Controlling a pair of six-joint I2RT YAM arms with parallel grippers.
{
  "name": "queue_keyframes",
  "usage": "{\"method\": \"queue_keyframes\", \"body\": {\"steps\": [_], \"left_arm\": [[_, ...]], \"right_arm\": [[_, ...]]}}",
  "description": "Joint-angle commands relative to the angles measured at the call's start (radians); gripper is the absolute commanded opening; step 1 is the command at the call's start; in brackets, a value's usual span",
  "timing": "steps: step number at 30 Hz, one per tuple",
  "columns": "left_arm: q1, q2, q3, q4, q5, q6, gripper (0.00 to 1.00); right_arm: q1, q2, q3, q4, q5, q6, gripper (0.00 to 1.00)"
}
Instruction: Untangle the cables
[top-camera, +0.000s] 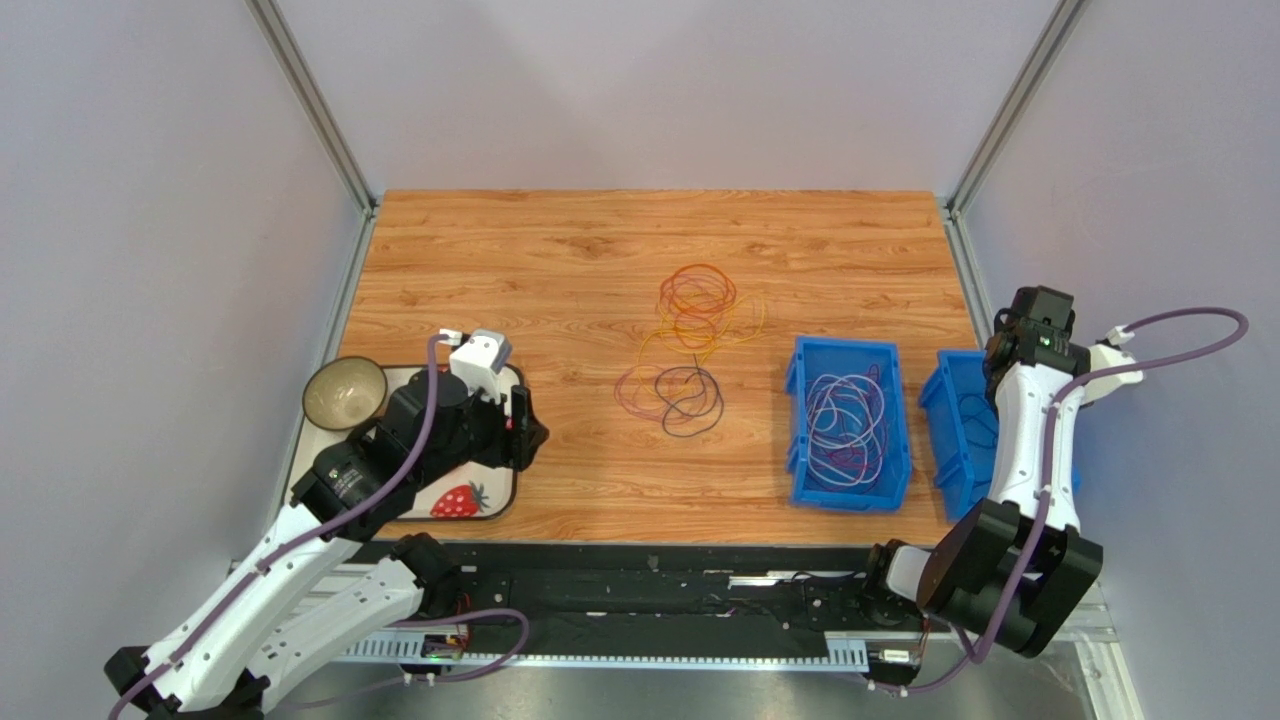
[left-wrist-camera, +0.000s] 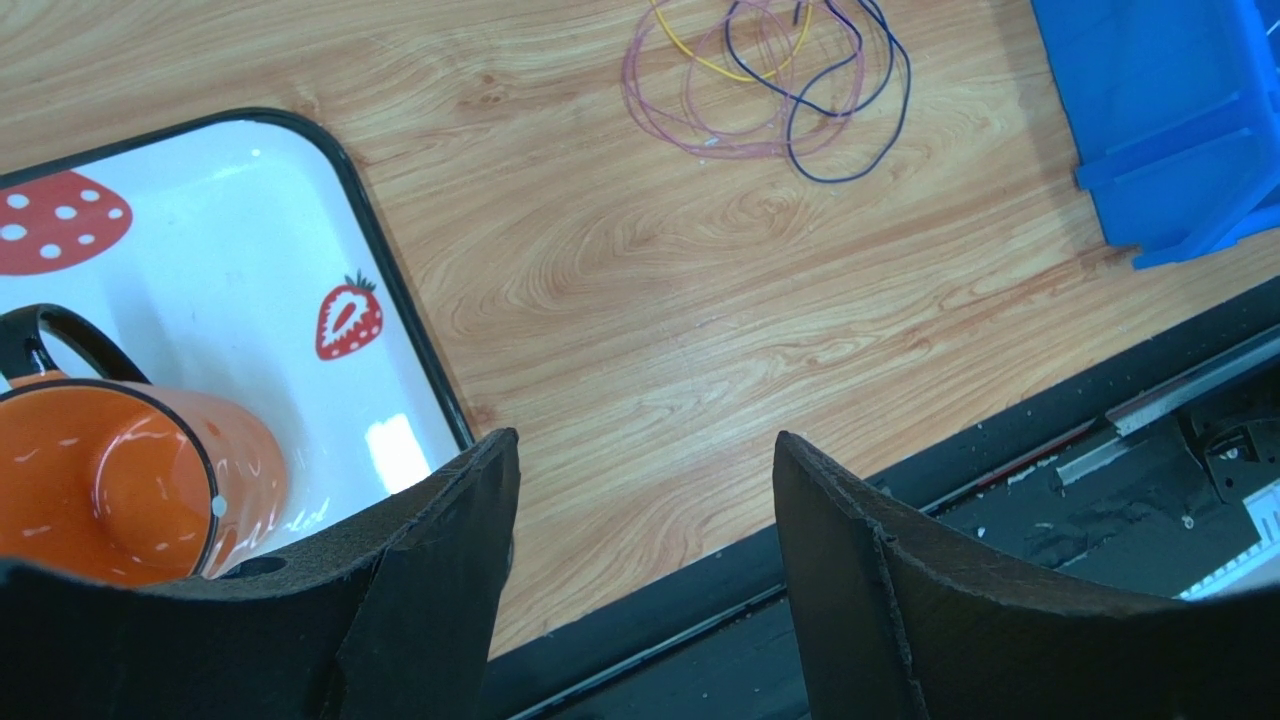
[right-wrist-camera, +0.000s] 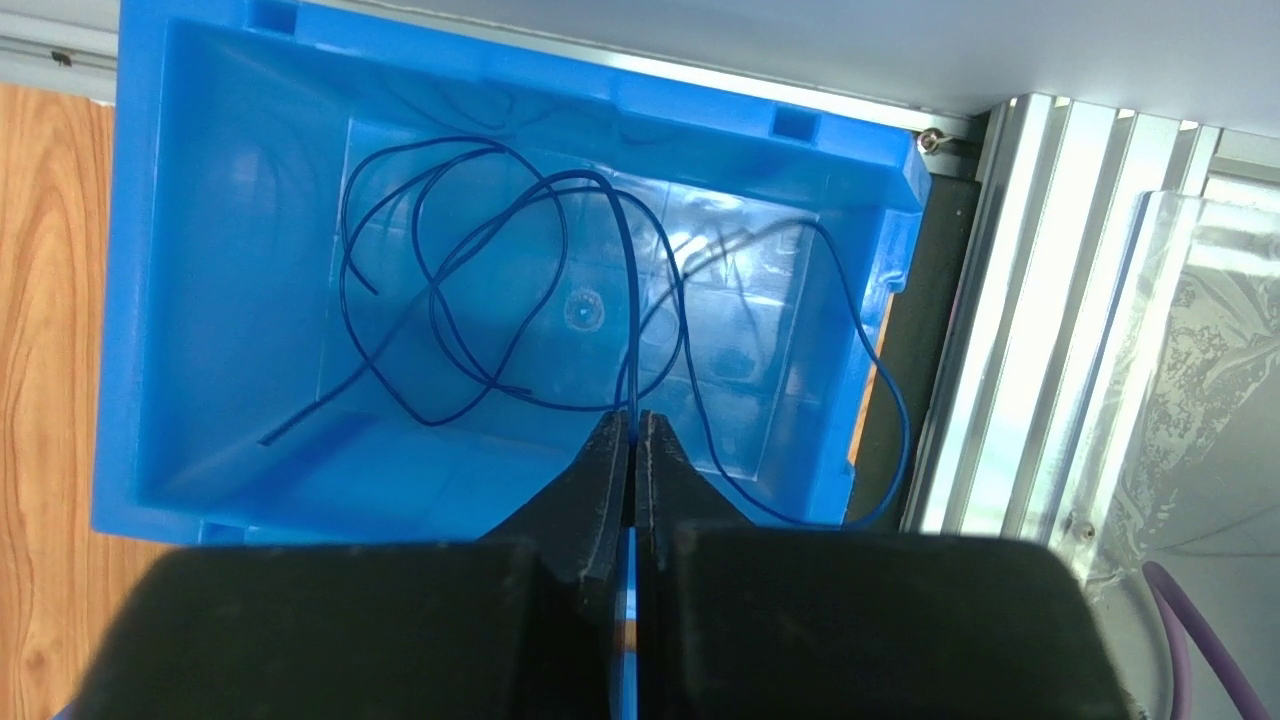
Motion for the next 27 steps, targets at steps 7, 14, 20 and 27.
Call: {"method": "queue_keyframes", "body": {"steps": [7,14,20,27], "left_arm": [[0.004,-0.002,0.003,0.018,0.003,0.015,0.71],[0.004,0.001,0.004,0.018,0.000,0.014,0.71],[0.004,0.013,0.003,0.017,-0.010,0.012,0.71],[0.002,0.055,0.013,0.007,-0.010,0.014,0.70]], "right_arm": [[-0.004,-0.028,0.046,0.030,-0.062,-0.040,0.28],[0.052,-0.133,0.050,0.122,-0.271,-0.172,1.00],[0.324,-0.177,0.114,0.157,-0.299,-0.222,0.99],[0.706,-0.125,0.165,0.249,-0.328,-0.274,0.99]]}}
